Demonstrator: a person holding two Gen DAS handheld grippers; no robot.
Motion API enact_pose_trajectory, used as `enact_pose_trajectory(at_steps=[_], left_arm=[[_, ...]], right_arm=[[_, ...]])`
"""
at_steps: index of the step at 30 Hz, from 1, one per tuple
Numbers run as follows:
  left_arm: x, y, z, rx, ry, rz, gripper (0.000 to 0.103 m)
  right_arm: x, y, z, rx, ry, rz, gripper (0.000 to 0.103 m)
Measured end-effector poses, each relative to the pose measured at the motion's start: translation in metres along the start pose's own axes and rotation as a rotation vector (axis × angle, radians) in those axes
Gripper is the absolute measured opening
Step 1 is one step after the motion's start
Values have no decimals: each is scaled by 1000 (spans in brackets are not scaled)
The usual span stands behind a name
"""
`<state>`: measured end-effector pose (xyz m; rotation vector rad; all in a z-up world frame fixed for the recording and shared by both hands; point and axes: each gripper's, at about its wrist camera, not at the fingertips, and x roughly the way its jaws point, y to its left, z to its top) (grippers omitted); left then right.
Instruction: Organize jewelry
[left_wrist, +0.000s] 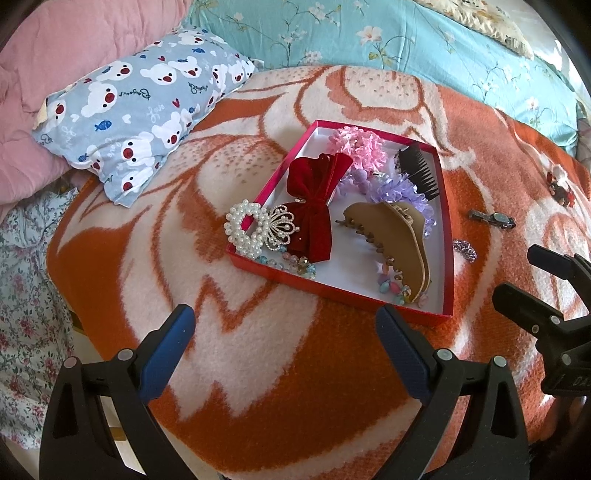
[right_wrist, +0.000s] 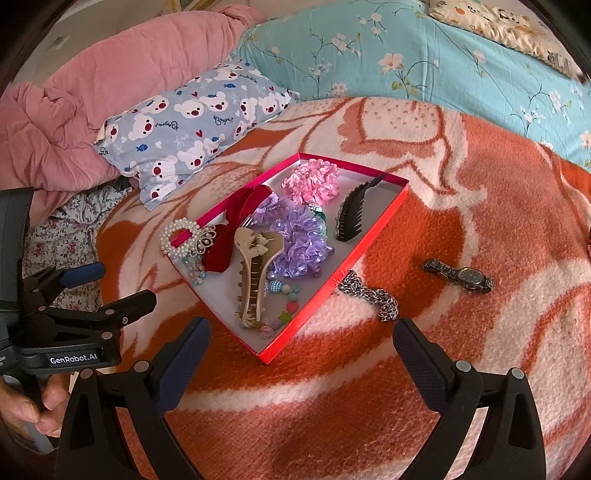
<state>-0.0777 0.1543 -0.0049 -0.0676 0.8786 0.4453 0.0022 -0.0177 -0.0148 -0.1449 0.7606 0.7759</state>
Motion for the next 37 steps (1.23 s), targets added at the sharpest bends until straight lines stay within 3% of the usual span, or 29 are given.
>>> enact_pose_trajectory(at_steps=[37], left_arm=[[11, 2, 0, 4, 10, -16, 99]], right_arm=[[8, 3, -3, 8, 12, 5, 100]])
